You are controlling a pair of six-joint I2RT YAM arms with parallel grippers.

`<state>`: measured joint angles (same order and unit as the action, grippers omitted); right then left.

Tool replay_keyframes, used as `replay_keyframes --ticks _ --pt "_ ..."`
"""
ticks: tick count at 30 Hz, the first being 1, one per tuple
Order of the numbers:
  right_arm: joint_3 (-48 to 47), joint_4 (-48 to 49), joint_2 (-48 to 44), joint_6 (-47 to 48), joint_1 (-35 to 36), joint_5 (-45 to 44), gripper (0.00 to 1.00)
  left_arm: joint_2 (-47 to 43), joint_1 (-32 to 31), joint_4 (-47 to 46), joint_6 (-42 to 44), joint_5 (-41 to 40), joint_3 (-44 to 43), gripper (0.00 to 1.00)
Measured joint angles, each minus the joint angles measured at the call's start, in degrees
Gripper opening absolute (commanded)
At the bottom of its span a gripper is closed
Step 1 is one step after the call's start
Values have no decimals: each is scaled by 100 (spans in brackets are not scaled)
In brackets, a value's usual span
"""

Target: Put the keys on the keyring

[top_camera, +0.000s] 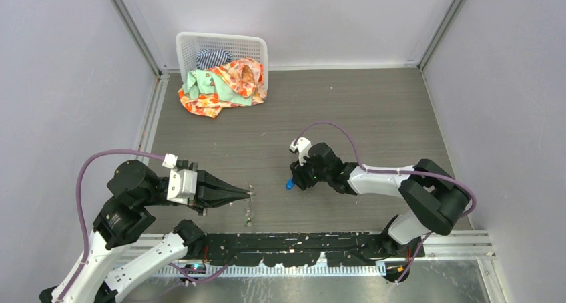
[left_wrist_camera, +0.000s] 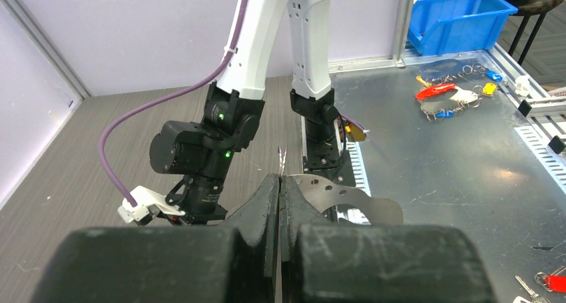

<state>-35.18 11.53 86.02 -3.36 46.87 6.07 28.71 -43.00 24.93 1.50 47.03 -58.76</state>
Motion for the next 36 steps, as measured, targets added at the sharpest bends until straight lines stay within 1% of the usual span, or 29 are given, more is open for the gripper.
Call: replay_keyframes --ticks 6,12,16,18,20,22,32,36 --pt "-74 20 155 39 0 63 45 4 0 0 0 0 -15 0" --pt "-138 22 334 114 0 68 35 7 0 0 0 -2 -37 0" --pt "-160 -2 376 153 0 68 22 17 0 0 0 -2 -66 0" --pt "-168 -11 376 166 0 66 12 22 0 -2 0 -2 -94 0" --pt "-179 -26 376 173 0 68 4 22 0 -9 0 -2 -105 0" --pt "-184 -31 376 177 0 68 1 22 0 -11 0 -2 -109 0" --pt "-221 -59 330 125 0 105 1 22 2 -31 0 -2 -109 0" --pt "-221 -315 -168 105 13 151 1 22 2 -33 0 7 -109 0"
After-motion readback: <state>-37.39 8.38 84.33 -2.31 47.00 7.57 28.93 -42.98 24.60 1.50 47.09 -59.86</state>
